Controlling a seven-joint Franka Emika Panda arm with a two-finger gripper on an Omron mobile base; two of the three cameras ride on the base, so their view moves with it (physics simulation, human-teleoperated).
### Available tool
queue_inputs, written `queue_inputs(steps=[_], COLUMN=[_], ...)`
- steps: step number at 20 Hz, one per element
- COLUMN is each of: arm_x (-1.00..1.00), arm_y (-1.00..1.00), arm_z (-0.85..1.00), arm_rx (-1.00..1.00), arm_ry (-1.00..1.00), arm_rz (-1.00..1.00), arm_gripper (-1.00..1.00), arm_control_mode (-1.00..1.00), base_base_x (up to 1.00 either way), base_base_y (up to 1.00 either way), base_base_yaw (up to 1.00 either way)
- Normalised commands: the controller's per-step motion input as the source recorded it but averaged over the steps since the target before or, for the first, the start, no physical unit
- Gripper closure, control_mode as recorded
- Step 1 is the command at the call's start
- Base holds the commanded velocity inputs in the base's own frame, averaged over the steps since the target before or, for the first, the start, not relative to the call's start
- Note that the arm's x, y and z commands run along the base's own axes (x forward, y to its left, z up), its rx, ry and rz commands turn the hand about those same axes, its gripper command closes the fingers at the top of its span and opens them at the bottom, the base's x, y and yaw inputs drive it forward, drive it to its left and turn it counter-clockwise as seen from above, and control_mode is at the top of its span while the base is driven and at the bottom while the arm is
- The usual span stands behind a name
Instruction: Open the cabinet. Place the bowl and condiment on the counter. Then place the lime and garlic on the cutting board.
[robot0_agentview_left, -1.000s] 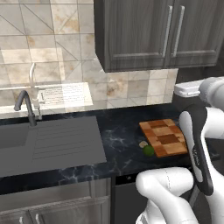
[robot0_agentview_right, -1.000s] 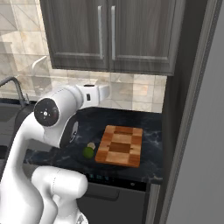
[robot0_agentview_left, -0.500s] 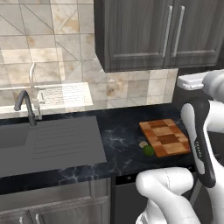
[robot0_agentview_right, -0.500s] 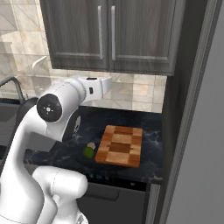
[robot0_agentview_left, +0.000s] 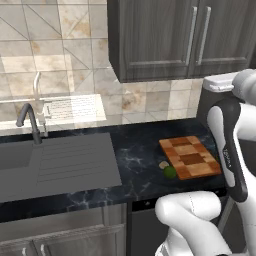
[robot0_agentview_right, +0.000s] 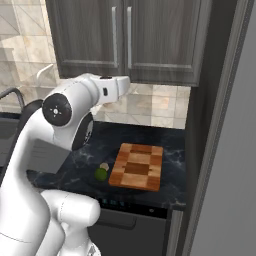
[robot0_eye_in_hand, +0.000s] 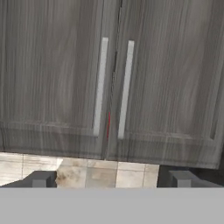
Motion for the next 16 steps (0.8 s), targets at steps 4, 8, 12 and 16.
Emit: queue_inputs(steps=[4, 8, 12, 16], arm_x=[0.15, 0.19, 0.09, 0.05], arm_y=[-0.02, -0.02, -0.22, -0.36], arm_z=[0.22, 0.17, 0.06, -0.04], arm_rx=[0.0, 0.0, 0.0, 0.02], arm_ry=[0.0, 0.0, 0.0, -0.02], arm_rz=[0.0, 0.0, 0.0, 0.01], arm_gripper=[-1.0, -1.0, -1.0, -1.0], arm_control_mode=[-1.0, -1.0, -1.0, -1.0], base_base_x=[0.0, 0.0, 0.0, 0.0], base_base_y=[0.0, 0.0, 0.0, 0.0], base_base_yaw=[0.0, 0.0, 0.0, 0.0])
